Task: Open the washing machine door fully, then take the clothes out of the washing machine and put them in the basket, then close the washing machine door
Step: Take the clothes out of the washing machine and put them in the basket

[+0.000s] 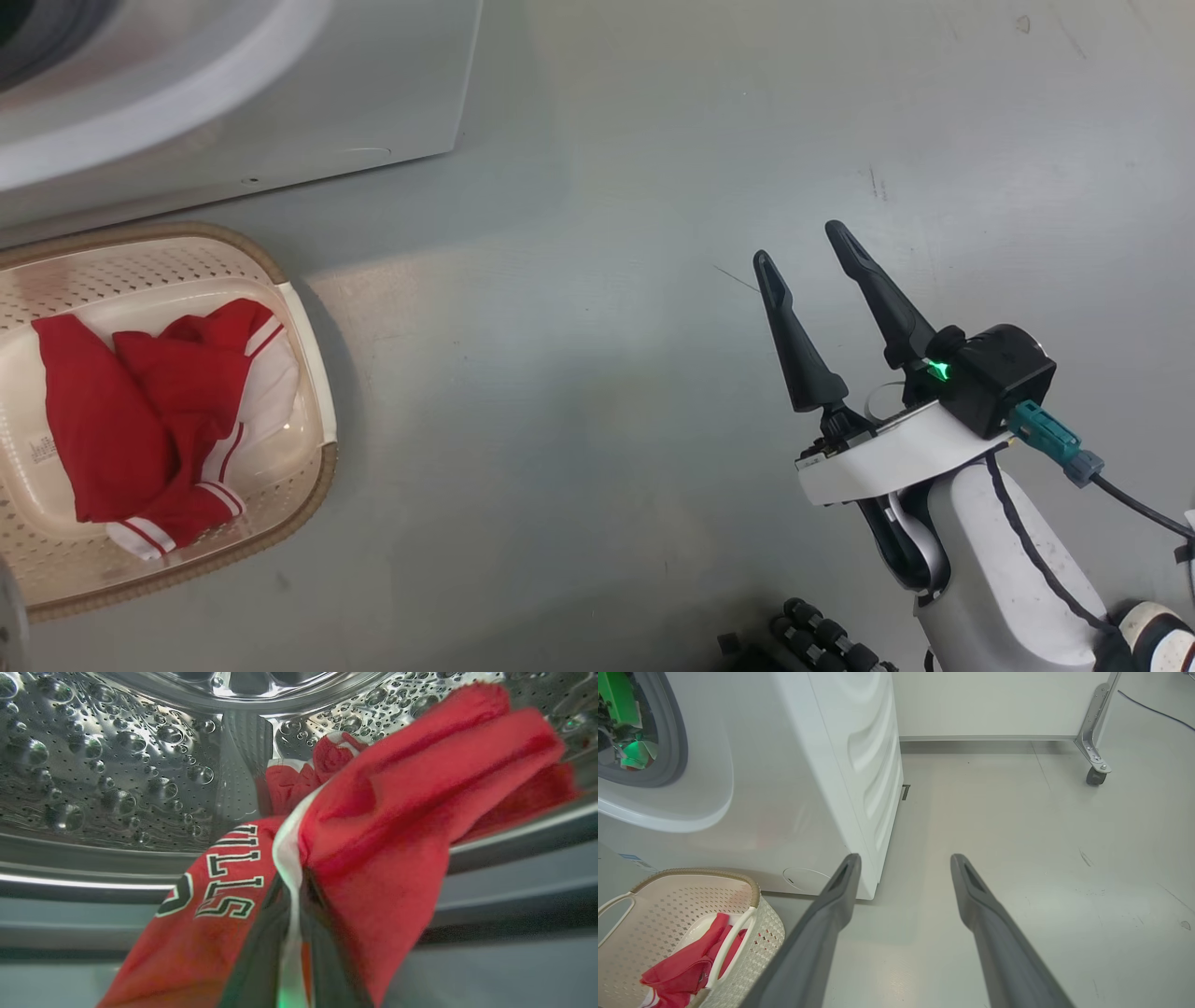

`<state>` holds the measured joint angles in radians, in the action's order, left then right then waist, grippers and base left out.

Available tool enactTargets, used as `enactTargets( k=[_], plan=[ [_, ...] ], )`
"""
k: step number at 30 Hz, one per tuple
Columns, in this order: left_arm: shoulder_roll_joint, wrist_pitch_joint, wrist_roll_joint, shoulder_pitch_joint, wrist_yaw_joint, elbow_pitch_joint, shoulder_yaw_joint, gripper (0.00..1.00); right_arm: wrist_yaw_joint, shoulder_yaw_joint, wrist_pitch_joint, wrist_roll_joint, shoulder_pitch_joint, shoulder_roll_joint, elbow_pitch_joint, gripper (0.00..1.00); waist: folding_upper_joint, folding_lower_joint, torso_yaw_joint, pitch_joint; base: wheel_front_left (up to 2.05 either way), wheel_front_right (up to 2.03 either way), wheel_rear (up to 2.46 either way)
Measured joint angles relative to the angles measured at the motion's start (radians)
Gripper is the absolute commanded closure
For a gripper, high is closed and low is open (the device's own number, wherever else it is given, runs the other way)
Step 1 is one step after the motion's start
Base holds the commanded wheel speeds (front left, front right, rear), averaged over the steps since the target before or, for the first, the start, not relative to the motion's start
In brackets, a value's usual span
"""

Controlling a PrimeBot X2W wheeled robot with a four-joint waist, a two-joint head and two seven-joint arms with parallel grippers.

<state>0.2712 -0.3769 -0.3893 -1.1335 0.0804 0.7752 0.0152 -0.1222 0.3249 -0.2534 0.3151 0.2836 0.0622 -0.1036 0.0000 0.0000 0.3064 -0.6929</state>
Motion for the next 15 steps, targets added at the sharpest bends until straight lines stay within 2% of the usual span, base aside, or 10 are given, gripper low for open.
enactTargets(
  k=[15],
  plan=[
    [-0.014, 0.063, -0.007, -0.008, 0.013, 0.082, -0.003, 1.00, 0.000, -0.012, 0.000, -0.002, 0.014, 0.000, -0.014, 0.00, 0.0000, 0.0000, -0.019, 0.025, 0.00, 0.00, 0.00]
  ],
)
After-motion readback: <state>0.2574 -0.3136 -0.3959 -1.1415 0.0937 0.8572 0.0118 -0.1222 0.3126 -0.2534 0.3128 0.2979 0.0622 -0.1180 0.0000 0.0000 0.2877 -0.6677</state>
